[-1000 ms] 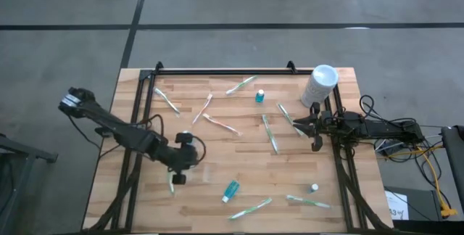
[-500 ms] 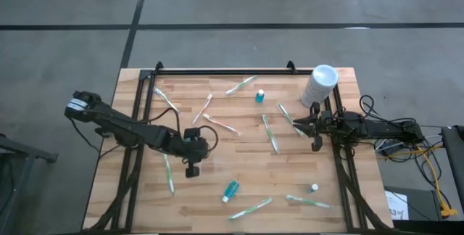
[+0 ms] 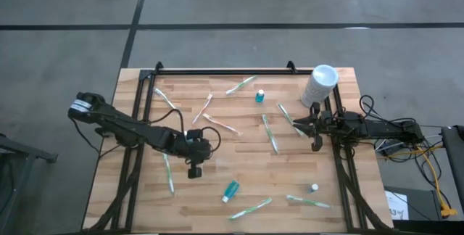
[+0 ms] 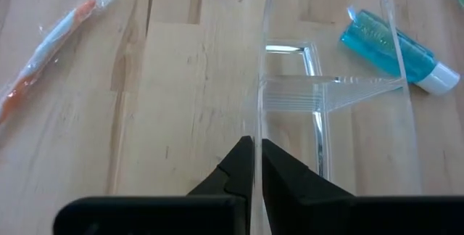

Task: Pick & Place toothbrushing station
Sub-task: Move the transparent organizer to the center of the table, then put the blue mouthwash into the transparent organizer

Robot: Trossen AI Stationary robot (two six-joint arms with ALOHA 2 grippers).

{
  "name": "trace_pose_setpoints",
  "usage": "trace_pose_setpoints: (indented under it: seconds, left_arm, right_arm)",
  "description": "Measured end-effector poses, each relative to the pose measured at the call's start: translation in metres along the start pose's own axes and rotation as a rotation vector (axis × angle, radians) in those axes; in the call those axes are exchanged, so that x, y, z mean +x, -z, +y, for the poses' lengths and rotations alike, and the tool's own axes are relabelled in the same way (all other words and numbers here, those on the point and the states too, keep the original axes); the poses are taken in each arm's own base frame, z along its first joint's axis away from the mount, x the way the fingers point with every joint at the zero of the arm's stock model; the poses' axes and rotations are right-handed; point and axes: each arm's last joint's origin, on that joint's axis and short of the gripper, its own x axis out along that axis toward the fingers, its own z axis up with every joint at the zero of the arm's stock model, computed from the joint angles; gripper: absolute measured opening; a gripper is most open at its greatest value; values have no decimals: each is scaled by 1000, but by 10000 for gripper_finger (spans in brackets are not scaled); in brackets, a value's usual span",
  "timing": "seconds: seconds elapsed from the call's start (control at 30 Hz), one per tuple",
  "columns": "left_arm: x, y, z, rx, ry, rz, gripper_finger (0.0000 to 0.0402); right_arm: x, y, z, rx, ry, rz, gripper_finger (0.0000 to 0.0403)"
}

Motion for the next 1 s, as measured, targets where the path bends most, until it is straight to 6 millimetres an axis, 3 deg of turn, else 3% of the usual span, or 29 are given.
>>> trace_pose_setpoints:
  seconds: [0.53, 1.0]
  left_arm:
    - [-1, -2, 1, -12, 12, -3, 24]
    - [-6, -3, 2, 27, -2, 29, 75]
  right_arm:
    - [0, 0, 0, 0, 0, 0, 68]
    - [0, 0, 0, 0, -1, 0, 68]
